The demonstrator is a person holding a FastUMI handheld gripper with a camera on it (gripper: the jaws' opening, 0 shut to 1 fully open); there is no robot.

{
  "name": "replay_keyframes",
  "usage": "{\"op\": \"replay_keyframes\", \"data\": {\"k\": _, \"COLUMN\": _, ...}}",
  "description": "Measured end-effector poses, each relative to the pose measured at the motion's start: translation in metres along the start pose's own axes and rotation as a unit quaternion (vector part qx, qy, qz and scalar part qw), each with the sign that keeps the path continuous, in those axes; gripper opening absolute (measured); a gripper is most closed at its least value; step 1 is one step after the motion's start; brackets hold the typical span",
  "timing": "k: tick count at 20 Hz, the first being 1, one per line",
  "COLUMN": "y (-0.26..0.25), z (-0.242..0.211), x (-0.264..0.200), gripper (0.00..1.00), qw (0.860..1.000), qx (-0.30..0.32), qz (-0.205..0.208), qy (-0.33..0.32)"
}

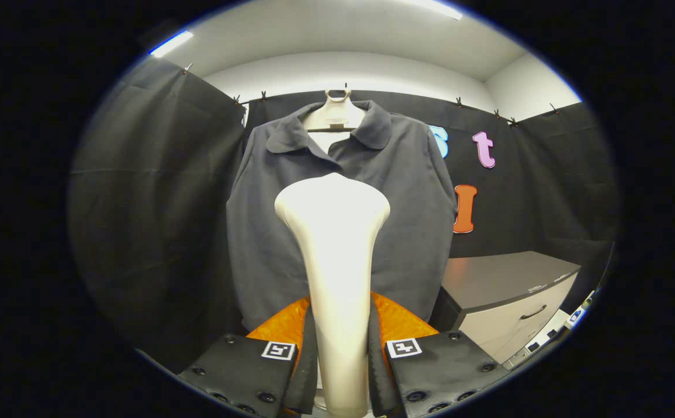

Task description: Iron the clothes twice with a garment steamer, once on the left side and once on the right side.

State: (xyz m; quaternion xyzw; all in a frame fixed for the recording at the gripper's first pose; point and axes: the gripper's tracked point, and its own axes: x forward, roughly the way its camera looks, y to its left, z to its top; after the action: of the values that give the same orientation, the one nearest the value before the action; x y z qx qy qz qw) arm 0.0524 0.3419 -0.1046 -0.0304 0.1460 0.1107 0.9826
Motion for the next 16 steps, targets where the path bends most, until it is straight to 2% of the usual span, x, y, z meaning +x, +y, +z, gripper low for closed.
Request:
{"op": "replay_keyframes", "data": {"k": 8, "y": -0.030, "z": 0.045, "x": -0.030, "gripper": 0.43, "qw": 0.998, "qx": 0.013, "qz": -0.024, "qy": -0.053}}
{"op": "replay_keyframes", "data": {"k": 16, "y": -0.069, "z": 0.060, "x": -0.040, "gripper": 0.43, "qw": 0.996, "qx": 0.005, "qz": -0.059, "qy": -0.063}}
